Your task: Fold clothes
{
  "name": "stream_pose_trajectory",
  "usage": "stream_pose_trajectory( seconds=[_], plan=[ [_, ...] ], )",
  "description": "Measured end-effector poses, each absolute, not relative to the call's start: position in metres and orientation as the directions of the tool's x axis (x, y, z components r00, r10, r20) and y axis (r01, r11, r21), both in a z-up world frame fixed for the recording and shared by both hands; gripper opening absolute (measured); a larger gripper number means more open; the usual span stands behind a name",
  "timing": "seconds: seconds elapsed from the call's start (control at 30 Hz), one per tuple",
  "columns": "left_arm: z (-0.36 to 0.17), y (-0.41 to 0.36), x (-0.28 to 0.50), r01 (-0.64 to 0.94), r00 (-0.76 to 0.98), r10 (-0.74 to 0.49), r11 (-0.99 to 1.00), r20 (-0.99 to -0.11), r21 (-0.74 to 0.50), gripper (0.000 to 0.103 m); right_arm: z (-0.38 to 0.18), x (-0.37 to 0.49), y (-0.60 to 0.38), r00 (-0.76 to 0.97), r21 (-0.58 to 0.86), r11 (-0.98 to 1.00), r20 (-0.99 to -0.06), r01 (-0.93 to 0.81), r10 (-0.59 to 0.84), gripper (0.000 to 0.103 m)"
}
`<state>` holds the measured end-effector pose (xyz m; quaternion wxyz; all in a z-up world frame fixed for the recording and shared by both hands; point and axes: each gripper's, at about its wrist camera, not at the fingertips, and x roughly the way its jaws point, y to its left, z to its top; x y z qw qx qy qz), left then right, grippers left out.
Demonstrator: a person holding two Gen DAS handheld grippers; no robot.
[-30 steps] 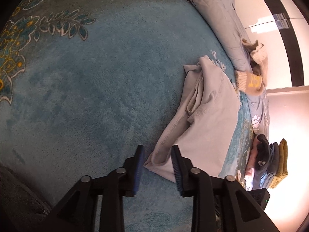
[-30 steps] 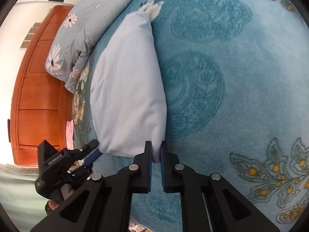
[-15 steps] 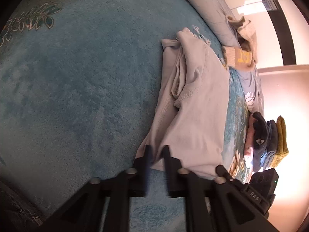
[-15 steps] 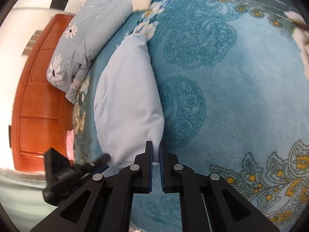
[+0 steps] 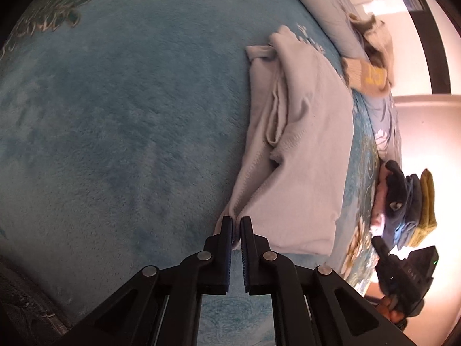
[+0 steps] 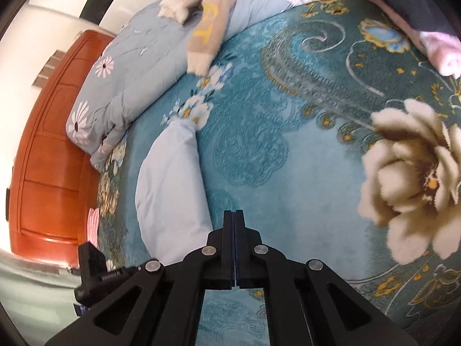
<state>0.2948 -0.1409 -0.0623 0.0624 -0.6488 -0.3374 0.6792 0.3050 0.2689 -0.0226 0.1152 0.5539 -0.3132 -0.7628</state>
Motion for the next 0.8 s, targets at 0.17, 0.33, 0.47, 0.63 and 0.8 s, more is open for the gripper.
stream_pose_trajectory(
  seconds=[0.17,0.33,0.47,0.63,0.8],
  plan=[
    [-0.061,-0.131,0.292,0.326,-0.128,0.45,-0.823,-0.884,-0.466,0.01,-0.052,0.31,0.254,-0.334,0.656,-0.714,-0.749,-0.247,-0.572,0.001],
    [-0.061,-0.131,0.292,0.323,-0.119,0.41,-0.845,-0.904,-0.426,0.016,-0.076,0.322,0.232,-0.299,0.675,-0.677,-0.737,-0.293,-0.606,0.04],
    [-0.06,-0.137,0.292,0.345,-0.125,0.436,-0.823,-0.891,-0.451,0.016,-0.084,0.33,0.217,-0.31,0.693,-0.651,-0.721,-0.309,-0.62,0.04],
    [-0.053,-0.15,0.292,0.374,-0.172,0.464,-0.785,-0.869,-0.493,0.019,-0.089,0.339,0.198,-0.35,0.714,-0.62,-0.7,-0.326,-0.623,0.048],
    [-0.046,-0.167,0.292,0.407,-0.247,0.512,-0.716,-0.823,-0.567,0.019,-0.095,0.348,0.179,-0.39,0.735,-0.587,-0.678,-0.34,-0.623,0.051]
  ],
)
